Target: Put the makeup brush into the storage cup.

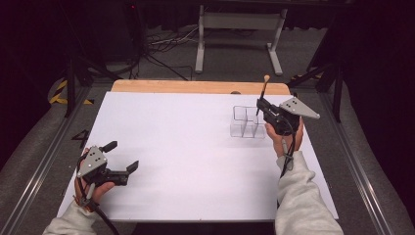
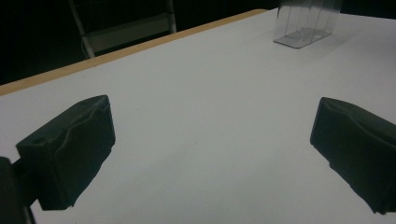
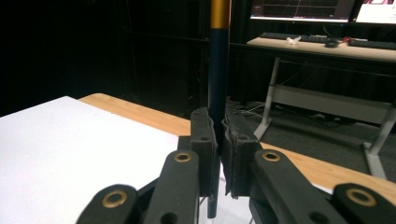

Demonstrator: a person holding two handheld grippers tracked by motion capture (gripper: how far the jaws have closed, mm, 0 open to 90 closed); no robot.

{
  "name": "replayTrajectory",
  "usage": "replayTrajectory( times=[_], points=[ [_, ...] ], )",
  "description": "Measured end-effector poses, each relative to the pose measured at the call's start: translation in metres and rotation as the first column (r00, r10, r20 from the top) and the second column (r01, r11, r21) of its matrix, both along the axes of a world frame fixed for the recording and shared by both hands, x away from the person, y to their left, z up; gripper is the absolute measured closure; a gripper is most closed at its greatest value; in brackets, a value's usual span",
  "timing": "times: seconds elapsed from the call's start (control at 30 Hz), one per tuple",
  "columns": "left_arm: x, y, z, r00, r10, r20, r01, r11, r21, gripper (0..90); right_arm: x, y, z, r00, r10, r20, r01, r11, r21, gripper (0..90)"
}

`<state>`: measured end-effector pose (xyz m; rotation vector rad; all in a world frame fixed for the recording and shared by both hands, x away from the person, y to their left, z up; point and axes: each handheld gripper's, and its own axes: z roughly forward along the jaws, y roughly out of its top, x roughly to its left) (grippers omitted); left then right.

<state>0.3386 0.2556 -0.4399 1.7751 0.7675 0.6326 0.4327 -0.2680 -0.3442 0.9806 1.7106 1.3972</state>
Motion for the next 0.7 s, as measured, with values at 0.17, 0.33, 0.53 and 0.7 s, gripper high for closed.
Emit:
replayTrajectory(
  times=[0.17, 0.33, 0.53, 0.7],
  points=[
    [0.000, 0.000, 0.000, 1.0000, -0.002, -0.002, 0.002, 1.0000, 0.001, 0.7, 0.009, -0.002, 0.006, 1.0000, -0.007, 0.001, 0.007, 1.000, 0.023, 84.5],
    [0.000, 0.000, 0.000, 0.9999, -0.011, -0.008, 0.011, 0.9999, 0.000, 0.7, 0.015, -0.002, 0.010, 0.9999, -0.015, 0.003, 0.015, 1.000, 0.020, 84.4],
    [0.002, 0.000, -0.001, 0.9999, -0.012, -0.008, 0.012, 0.9999, 0.005, 0.5, 0.023, -0.003, 0.009, 0.9991, -0.042, 0.005, 0.042, 0.999, -0.003, 84.4],
    [0.001, 0.001, -0.002, 0.9999, 0.002, -0.011, -0.002, 1.0000, -0.004, 0.4, 0.030, -0.002, 0.001, 0.9988, -0.045, -0.021, 0.044, 0.999, -0.006, 84.3]
  ],
)
